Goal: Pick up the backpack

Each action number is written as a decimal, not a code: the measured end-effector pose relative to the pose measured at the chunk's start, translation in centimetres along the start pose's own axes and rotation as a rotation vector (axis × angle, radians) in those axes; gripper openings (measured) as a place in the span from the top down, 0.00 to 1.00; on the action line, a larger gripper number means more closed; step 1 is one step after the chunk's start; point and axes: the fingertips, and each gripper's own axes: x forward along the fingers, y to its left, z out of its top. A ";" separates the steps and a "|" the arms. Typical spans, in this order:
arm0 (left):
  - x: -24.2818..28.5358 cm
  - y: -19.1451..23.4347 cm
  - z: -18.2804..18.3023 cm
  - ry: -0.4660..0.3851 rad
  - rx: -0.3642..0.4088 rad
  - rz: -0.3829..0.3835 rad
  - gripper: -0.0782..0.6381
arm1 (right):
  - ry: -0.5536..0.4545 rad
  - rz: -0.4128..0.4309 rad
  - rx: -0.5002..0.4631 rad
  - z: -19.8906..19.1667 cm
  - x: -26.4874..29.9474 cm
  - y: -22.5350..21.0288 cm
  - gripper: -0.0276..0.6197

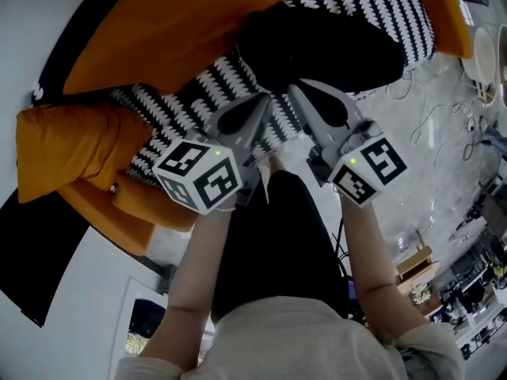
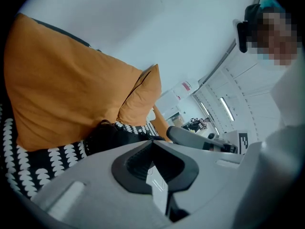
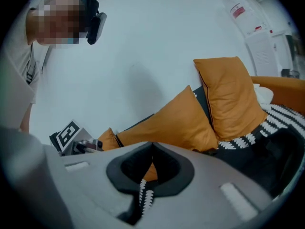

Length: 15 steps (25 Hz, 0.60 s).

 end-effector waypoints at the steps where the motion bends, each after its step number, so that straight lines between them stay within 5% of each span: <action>1: 0.2 0.3 -0.2 0.001 0.001 0.001 0.89 | 0.004 -0.003 0.008 -0.5 0.2 -0.1 0.95; 15: 1.7 4.4 -4.2 0.017 -0.046 -0.014 0.89 | 0.027 -0.097 0.076 -5.9 2.7 -2.8 0.95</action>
